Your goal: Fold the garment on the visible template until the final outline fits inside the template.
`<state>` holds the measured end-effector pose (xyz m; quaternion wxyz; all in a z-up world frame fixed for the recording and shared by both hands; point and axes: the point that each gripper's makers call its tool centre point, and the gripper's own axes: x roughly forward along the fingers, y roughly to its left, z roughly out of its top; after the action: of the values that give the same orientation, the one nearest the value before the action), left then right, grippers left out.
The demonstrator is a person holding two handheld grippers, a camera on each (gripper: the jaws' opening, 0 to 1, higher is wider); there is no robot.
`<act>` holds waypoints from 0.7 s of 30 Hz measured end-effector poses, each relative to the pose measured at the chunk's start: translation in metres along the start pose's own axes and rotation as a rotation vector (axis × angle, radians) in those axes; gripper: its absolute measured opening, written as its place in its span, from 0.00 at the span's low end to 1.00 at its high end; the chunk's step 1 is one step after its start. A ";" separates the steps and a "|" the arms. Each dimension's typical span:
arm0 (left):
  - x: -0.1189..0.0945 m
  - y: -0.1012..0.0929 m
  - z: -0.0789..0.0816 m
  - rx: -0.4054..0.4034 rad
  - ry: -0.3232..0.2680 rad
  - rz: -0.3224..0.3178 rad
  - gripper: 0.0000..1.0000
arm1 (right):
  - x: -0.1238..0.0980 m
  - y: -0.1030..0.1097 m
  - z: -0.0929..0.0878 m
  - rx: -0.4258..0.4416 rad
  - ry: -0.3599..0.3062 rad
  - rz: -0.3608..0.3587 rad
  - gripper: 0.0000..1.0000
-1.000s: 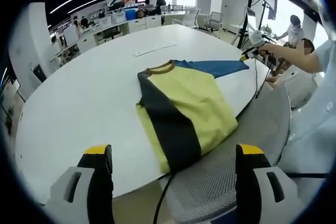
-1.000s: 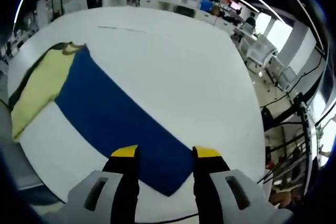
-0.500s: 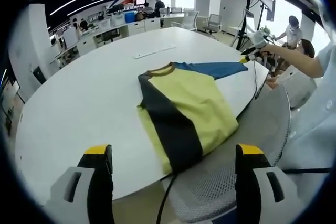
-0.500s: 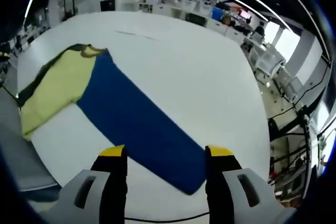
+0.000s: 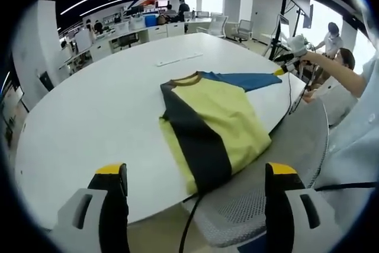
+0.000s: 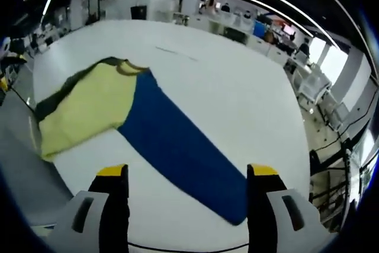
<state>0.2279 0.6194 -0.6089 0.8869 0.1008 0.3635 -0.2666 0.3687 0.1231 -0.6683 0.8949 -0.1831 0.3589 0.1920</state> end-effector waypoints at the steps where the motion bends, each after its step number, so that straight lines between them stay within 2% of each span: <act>1: 0.000 -0.001 -0.001 0.001 -0.002 -0.005 0.94 | -0.001 0.003 0.005 -0.011 -0.017 0.004 0.85; 8: -0.003 0.003 -0.004 -0.007 -0.011 -0.002 0.94 | -0.008 0.031 0.024 -0.045 -0.060 0.049 0.91; 13: -0.004 0.007 -0.005 -0.016 -0.021 -0.001 0.95 | -0.022 0.064 0.046 -0.065 -0.105 0.066 0.99; 21: -0.006 0.014 -0.011 -0.035 -0.022 0.010 0.95 | -0.040 0.104 0.073 -0.111 -0.168 0.101 1.00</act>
<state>0.2254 0.6379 -0.6131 0.8938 0.0842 0.3577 -0.2570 0.3342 0.2377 -0.6107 0.8994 -0.1974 0.2802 0.2713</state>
